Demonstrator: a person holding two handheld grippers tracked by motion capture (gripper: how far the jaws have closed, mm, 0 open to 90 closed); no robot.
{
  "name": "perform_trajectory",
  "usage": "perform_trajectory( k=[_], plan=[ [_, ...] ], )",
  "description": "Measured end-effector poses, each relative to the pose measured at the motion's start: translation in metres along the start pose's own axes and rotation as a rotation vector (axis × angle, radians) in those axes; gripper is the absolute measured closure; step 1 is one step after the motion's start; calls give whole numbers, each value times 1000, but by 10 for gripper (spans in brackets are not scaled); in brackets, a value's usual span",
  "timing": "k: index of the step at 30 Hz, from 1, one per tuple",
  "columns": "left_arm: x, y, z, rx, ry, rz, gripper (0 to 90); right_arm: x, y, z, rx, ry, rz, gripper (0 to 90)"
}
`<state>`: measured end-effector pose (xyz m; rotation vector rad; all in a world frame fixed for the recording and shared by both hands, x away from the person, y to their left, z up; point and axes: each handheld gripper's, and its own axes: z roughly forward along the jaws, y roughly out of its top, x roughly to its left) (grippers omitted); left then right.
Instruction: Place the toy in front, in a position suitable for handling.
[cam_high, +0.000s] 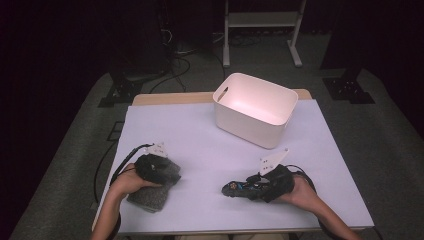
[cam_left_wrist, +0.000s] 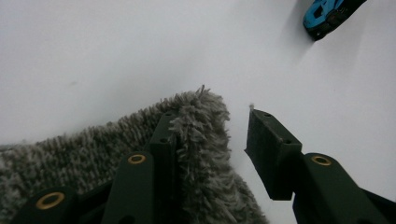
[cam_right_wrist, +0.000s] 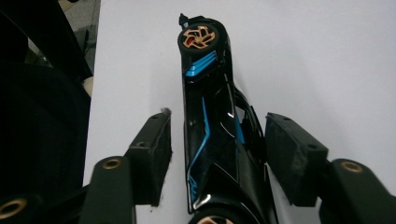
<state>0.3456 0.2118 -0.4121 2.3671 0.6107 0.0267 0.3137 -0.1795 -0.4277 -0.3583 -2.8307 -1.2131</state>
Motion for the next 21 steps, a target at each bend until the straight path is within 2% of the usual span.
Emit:
perform_trajectory(
  k=[9, 18, 21],
  plan=[
    [-6, -2, 12, 7, -8, 3, 501, 2, -3, -4, -32, 60, 78, 381],
    [-9, -4, 16, 5, -22, 4, 495, 8, -4, -1, -3, 56, 94, 319],
    [-10, -5, 17, 9, -27, 4, 493, 12, -5, 1, 4, 50, 86, 306]
  ],
)
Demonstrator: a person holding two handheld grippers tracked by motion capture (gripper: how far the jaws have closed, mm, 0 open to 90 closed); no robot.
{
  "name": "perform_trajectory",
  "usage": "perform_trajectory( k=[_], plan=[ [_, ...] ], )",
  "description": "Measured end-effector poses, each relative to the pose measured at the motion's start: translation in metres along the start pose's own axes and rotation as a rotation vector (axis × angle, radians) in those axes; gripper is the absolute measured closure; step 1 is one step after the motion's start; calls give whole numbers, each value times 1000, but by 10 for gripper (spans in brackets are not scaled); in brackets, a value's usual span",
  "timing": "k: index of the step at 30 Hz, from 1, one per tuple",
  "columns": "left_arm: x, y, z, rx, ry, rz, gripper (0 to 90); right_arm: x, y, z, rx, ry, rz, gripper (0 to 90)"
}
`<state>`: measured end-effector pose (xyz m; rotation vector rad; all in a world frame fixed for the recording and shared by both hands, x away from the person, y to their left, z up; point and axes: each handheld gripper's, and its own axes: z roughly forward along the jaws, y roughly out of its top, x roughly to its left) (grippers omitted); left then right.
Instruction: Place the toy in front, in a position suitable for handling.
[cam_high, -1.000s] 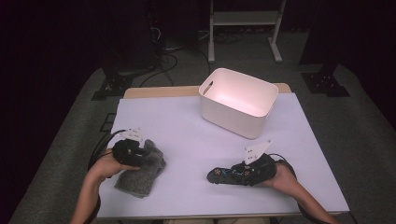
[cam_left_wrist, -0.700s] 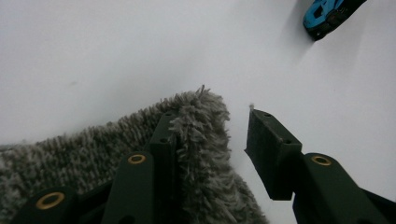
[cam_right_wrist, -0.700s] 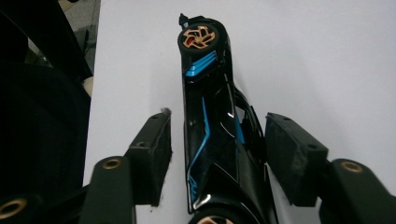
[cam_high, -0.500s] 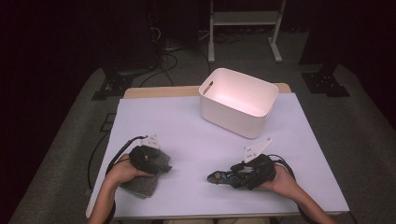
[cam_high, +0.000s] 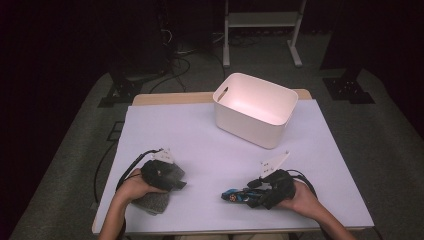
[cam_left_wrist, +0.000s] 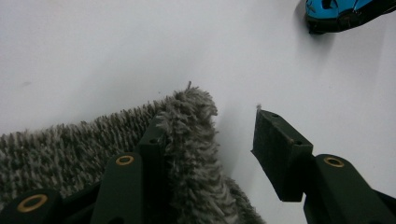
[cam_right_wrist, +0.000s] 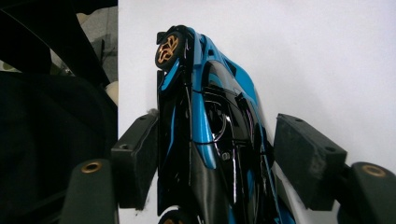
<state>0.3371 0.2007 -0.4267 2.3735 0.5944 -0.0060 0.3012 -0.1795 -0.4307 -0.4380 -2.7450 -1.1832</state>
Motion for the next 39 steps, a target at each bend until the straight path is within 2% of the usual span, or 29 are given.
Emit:
perform_trajectory(
  k=[6, 13, 17, 21, 30, 33, 39],
  plan=[
    [-1, 0, 1, 4, -2, 6, 490, 10, -2, 6, 36, -39, -39, 265],
    [-3, -2, 0, 1, -5, 6, 490, 18, -7, 10, 42, -87, -78, 214],
    [-3, -2, 0, 2, -9, 4, 490, 22, -10, 17, 79, -99, -110, 198],
    [-3, -3, 0, 1, -10, 5, 487, 24, -12, 24, 112, -98, -114, 184],
    [-4, -3, 0, 7, -11, 11, 468, 30, -15, 27, 115, -135, -172, 176],
    [-5, -3, 0, 7, -14, 8, 460, 29, -17, 24, 98, -109, -141, 185],
    [-5, -2, 0, 7, -10, 6, 444, 28, -16, 25, 95, -103, -148, 185]
  ],
)
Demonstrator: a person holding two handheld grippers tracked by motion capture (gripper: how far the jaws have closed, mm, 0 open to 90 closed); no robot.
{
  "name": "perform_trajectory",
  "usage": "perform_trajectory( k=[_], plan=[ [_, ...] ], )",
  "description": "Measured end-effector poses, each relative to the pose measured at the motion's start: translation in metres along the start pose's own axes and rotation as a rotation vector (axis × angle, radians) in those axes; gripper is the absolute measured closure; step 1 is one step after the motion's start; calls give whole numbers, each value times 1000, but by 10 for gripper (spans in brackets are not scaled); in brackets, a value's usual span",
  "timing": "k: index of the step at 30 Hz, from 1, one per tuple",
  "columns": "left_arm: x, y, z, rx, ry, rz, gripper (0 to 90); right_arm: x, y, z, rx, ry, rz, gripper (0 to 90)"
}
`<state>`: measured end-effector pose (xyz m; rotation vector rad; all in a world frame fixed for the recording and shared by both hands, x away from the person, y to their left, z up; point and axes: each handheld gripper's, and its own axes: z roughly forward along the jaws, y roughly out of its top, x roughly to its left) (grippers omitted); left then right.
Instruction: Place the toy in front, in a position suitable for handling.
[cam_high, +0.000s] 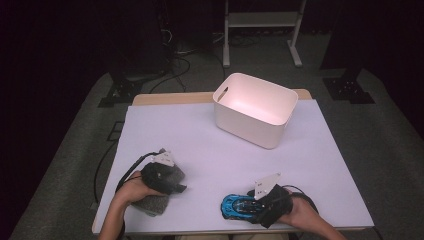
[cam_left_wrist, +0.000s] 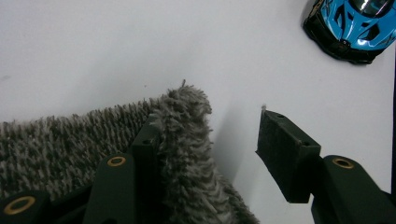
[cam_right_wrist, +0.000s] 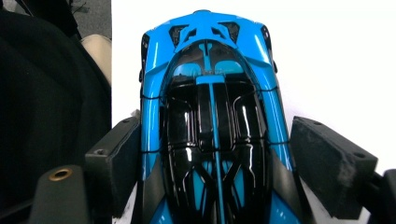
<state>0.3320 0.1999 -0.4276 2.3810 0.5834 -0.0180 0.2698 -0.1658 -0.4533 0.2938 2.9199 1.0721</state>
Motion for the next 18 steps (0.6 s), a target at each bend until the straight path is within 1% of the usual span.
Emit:
perform_trajectory(
  k=[2, 3, 4, 5, 6, 7, 8, 9, 11, 18],
  plan=[
    [-1, 0, 0, -7, -1, -10, 431, 0, 1, 1, 2, -2, -8, 182],
    [0, 0, 0, -8, -1, -10, 425, 0, 2, 2, 3, -7, -13, 182],
    [0, 0, 0, -8, -2, -13, 415, 1, 3, 2, 4, -8, -7, 183],
    [0, 0, 0, -8, -4, -13, 409, 0, 3, 3, 5, -11, -21, 184],
    [0, 0, 0, -6, -6, -9, 402, 1, 4, 3, 8, -11, -19, 187],
    [-1, 0, 1, -6, -7, -10, 395, 1, 5, 4, 12, -12, -23, 222],
    [-1, 0, 1, -6, -8, -14, 390, 3, 5, 3, 7, 0, -36, 248],
    [-1, 0, 1, -5, -9, -12, 387, 4, 6, 3, 11, -6, -42, 248],
    [-1, -1, 1, -11, -9, -17, 384, 3, 7, 3, 14, 0, -48, 249],
    [0, -2, -2, -20, -8, -20, 383, -2, 8, 1, 4, 18, -45, 252]
  ],
)
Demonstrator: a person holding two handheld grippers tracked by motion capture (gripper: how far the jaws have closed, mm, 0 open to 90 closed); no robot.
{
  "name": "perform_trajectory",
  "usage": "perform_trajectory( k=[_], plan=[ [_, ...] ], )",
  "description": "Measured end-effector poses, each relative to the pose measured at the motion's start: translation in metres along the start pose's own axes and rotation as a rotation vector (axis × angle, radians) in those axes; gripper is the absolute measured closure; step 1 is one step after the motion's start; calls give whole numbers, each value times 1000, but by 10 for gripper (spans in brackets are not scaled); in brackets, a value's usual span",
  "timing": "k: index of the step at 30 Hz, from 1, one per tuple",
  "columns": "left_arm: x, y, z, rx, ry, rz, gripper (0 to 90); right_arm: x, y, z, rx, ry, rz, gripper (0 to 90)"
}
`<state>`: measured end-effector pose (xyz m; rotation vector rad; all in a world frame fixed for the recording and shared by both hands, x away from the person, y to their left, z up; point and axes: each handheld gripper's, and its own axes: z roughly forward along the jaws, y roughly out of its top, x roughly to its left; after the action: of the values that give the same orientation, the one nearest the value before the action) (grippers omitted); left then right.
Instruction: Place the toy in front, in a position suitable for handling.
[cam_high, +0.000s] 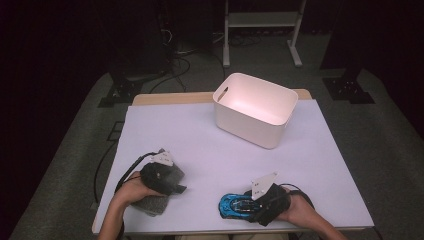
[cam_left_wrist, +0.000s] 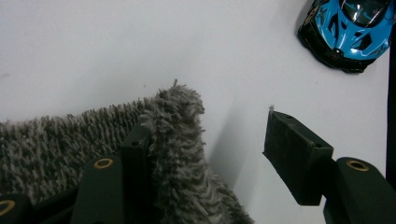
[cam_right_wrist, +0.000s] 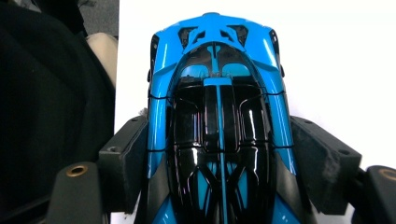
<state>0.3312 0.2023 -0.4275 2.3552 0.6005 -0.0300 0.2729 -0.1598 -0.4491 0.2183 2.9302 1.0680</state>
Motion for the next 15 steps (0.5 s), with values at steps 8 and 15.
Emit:
perform_trajectory(
  k=[8, 15],
  plan=[
    [0, 0, -3, -10, 3, 0, 373, -15, 1, -17, -32, -7, 11, 252],
    [0, 1, -5, -22, 11, -2, 353, -32, -12, -22, -12, -12, 50, 251]
  ],
)
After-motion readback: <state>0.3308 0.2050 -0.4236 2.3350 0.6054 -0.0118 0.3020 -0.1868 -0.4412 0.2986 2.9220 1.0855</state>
